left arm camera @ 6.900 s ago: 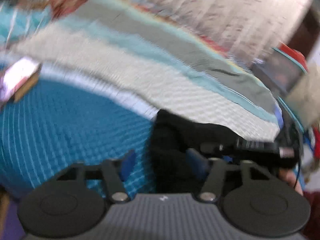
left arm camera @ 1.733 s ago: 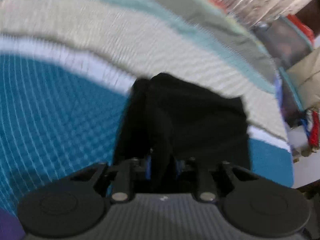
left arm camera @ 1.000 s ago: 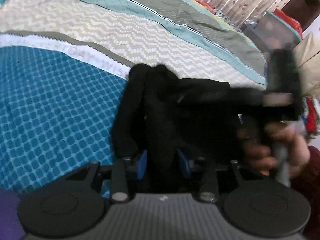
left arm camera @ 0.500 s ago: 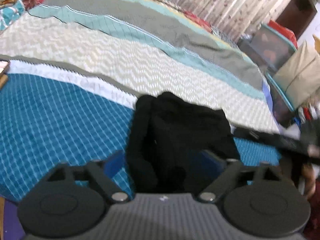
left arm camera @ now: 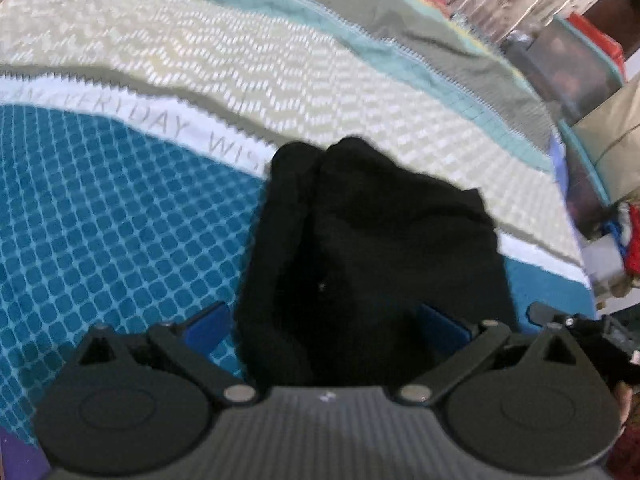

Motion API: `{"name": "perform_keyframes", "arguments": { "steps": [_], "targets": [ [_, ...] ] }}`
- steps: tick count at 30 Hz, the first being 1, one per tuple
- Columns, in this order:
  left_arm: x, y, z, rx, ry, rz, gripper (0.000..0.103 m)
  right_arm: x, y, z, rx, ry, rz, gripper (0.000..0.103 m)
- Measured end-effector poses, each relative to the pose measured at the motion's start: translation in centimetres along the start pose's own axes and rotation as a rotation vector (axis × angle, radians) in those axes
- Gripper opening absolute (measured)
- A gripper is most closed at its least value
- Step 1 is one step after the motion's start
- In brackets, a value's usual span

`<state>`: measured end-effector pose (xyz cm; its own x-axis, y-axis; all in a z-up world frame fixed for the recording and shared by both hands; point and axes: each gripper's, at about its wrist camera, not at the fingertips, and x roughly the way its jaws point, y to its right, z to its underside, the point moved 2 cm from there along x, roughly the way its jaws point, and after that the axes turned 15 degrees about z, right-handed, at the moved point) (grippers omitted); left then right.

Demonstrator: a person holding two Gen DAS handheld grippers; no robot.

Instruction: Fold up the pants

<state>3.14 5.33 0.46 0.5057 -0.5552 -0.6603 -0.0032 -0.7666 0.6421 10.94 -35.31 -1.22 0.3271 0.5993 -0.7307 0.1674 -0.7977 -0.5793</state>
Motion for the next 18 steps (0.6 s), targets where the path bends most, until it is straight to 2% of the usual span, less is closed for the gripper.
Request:
{"name": "perform_keyframes", "arguments": {
  "steps": [3, 6, 10, 12, 13, 14, 16, 17, 18],
  "targets": [
    [0.7, -1.1, 0.6, -0.042, -0.022, 0.017, 0.103, 1.2, -0.4, 0.1, -0.009, -0.039, -0.02, 0.088],
    [0.5, -1.8, 1.1, -0.072, -0.002, 0.054, 0.103, 1.6, -1.3, 0.1, -0.034, -0.051, -0.033, 0.092],
    [1.2, -2.1, 1.1, -0.131, 0.003, 0.147, 0.103, 2.7, -1.4, -0.6, -0.036, -0.049, -0.049, 0.094],
    [2.4, -1.5, 1.0, -0.123, -0.004, 0.187, 0.099, 3.6, -1.5, -1.1, -0.016, -0.052, -0.053, 0.095],
    [3.0, -0.9, 0.9, -0.095, 0.005, 0.158, 0.096, 4.0, -2.0, -1.3, -0.028, -0.06, -0.046, 0.085],
    [3.4, -0.4, 0.9, -0.074, 0.01, 0.127, 0.089, 4.3, -2.9, -1.6, -0.056, -0.079, -0.046, 0.058],
    [3.2, 0.6, 0.5, -0.047, 0.021, 0.095, 0.074, 4.1, -4.5, -1.8, -0.109, -0.067, -0.007, 0.049],
    [2.7, 1.2, 0.2, -0.036, 0.029, 0.099, 0.062, 3.5, -5.3, -1.9, -0.153, -0.046, -0.008, 0.044],
    [2.0, 1.7, -0.1, -0.014, 0.042, 0.114, 0.057, 2.7, -6.2, -2.2, -0.199, -0.02, -0.02, 0.042]
  ]
}}
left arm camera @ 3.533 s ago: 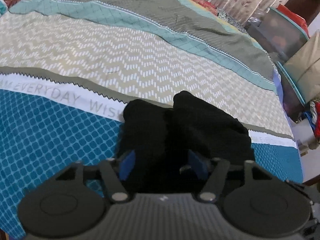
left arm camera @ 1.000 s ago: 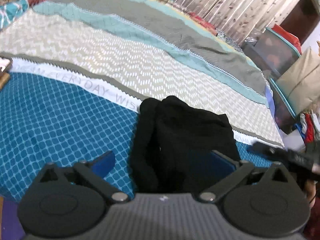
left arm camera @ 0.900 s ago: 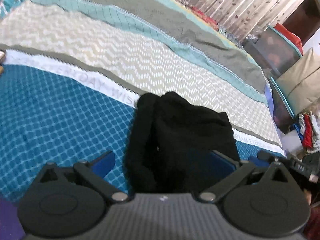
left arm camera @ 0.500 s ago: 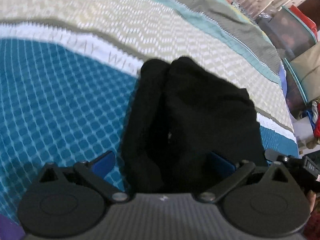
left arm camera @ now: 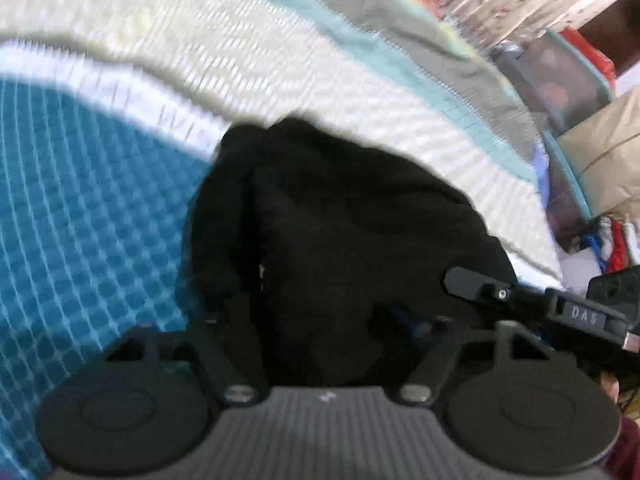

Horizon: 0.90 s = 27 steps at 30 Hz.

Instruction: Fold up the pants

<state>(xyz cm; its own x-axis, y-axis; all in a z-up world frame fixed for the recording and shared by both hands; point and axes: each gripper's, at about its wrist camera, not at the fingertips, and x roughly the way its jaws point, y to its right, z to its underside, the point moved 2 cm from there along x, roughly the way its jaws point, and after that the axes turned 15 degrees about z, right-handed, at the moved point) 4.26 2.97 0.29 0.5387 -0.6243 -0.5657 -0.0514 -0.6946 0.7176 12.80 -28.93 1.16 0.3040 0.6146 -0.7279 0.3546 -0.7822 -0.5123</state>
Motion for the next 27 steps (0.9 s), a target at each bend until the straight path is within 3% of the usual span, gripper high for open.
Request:
{"name": "perform_keyframes", "arguments": {
  "steps": [2, 4, 9, 13, 16, 20, 21, 23, 27],
  "targets": [
    [-1.2, 2.1, -1.4, 0.073, 0.034, 0.053, 0.057, -2.0, -1.9, -1.1, -0.102, 0.082, -0.017, 0.039],
    [-1.5, 4.0, -3.1, 0.139, 0.072, 0.06, 0.057, -3.7, -3.5, -2.8, -0.168, 0.175, -0.025, 0.039],
    [-0.8, 6.7, -9.5, 0.23, 0.164, 0.096, 0.057, -6.4, -4.8, -8.2, -0.233, 0.41, -0.016, 0.038],
    [2.8, 6.8, -14.1, 0.279, 0.208, 0.071, 0.058, -5.1, -3.1, -11.8, -0.214, 0.5, 0.021, 0.038],
    [7.1, 4.9, -16.3, 0.231, 0.156, 0.024, 0.058, -1.2, -1.7, -14.0, -0.174, 0.468, 0.084, 0.037],
    [13.2, 0.8, -15.8, 0.137, 0.026, -0.066, 0.057, 4.8, 1.8, -14.9, -0.098, 0.33, 0.176, 0.035],
    [14.2, -0.1, -15.4, 0.128, 0.009, -0.102, 0.066, 6.4, 2.8, -14.7, -0.08, 0.279, 0.207, 0.035],
    [14.6, -1.3, -14.9, 0.121, 0.032, -0.098, 0.073, 7.5, 3.8, -14.1, -0.035, 0.239, 0.254, 0.04],
    [13.7, -1.5, -14.8, 0.057, 0.048, -0.075, 0.075, 6.9, 5.2, -14.4, 0.071, 0.196, 0.228, 0.051]
  ]
}}
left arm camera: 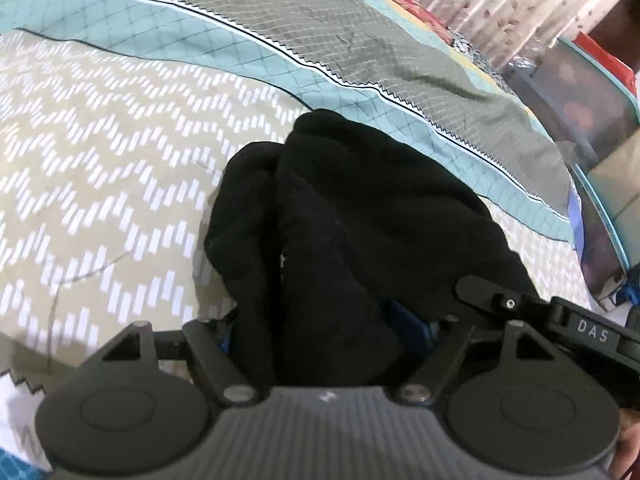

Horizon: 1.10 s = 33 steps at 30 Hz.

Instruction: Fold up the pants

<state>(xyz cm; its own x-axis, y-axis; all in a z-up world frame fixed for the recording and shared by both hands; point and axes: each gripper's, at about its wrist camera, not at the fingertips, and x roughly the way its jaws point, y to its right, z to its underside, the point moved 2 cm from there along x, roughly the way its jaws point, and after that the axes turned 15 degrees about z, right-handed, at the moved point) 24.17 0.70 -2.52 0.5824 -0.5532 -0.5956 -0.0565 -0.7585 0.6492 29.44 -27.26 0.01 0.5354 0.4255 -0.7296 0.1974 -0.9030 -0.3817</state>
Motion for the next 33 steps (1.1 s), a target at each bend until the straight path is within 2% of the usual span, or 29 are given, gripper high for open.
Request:
{"name": "perform_keyframes", "arguments": {
  "steps": [5, 11, 14, 20, 22, 26, 33],
  "targets": [
    [-2.9, 2.0, 0.5, 0.035, 0.034, -0.061, 0.075, -3.9, 0.0, 0.6, 0.016, 0.049, 0.049, 0.064],
    [-6.2, 4.0, 3.7, 0.046, 0.041, -0.116, 0.075, -6.2, -0.4, 4.2, 0.035, -0.001, 0.125, 0.064],
    [-7.7, 5.2, 6.0, 0.062, 0.027, -0.114, 0.075, -7.8, -0.8, 6.8, 0.01, -0.047, 0.112, 0.064],
    [-10.1, 7.3, 11.1, 0.146, -0.015, -0.187, 0.077, -10.9, -1.5, 12.0, -0.054, -0.096, 0.111, 0.064],
    [-10.8, 7.9, 12.7, 0.171, -0.025, -0.221, 0.08, -12.0, -1.5, 13.4, -0.068, -0.097, 0.128, 0.066],
    [-11.5, 9.0, 15.8, 0.252, -0.022, -0.339, 0.086, -13.0, -1.4, 16.2, -0.07, -0.121, 0.179, 0.068],
    [-11.4, 9.6, 18.8, 0.271, -0.051, -0.424, 0.088, -14.0, -0.7, 17.5, -0.028, -0.138, 0.206, 0.075]
  ]
}}
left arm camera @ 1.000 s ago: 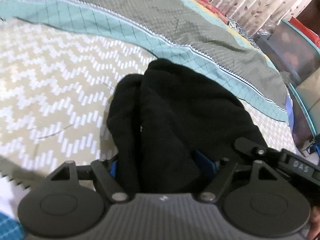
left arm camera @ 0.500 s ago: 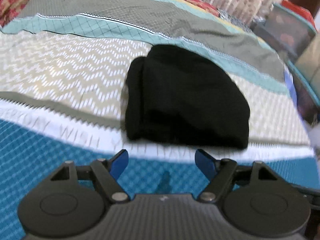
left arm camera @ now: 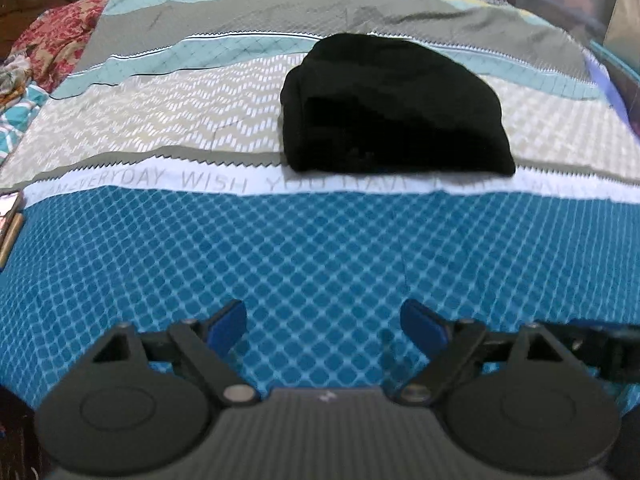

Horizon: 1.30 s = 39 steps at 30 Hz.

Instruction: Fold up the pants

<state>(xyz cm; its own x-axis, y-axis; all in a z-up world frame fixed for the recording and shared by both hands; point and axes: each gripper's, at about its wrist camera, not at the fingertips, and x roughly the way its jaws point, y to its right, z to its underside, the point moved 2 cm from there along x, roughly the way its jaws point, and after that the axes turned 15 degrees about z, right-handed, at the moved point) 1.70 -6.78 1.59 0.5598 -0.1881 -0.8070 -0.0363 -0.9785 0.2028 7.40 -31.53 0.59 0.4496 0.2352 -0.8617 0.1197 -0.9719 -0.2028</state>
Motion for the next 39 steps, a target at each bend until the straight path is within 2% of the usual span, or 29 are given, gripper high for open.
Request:
{"name": "perform_keyframes", "arguments": {
  "steps": [4, 8, 15, 25, 39],
  "targets": [
    [0.2, 0.4, 0.6, 0.027, -0.021, -0.031, 0.091, -0.3, 0.2, 0.8, 0.003, -0.001, -0.003, 0.079],
    [1.0, 0.4, 1.0, -0.002, -0.068, -0.023, 0.093, -0.4, 0.1, 1.0, 0.012, -0.006, -0.011, 0.082],
    [2.1, -0.2, 1.5, -0.032, -0.121, -0.038, 0.103, -0.6, -0.2, 1.0, 0.016, -0.002, -0.02, 0.087],
    [2.7, -0.5, 1.7, -0.028, -0.138, -0.032, 0.103, -0.2, 0.0, 1.2, 0.03, -0.017, -0.046, 0.103],
    [3.2, -0.6, 1.8, -0.037, -0.149, -0.023, 0.103, -0.1, 0.0, 1.6, 0.062, -0.03, -0.056, 0.103]
  ]
}}
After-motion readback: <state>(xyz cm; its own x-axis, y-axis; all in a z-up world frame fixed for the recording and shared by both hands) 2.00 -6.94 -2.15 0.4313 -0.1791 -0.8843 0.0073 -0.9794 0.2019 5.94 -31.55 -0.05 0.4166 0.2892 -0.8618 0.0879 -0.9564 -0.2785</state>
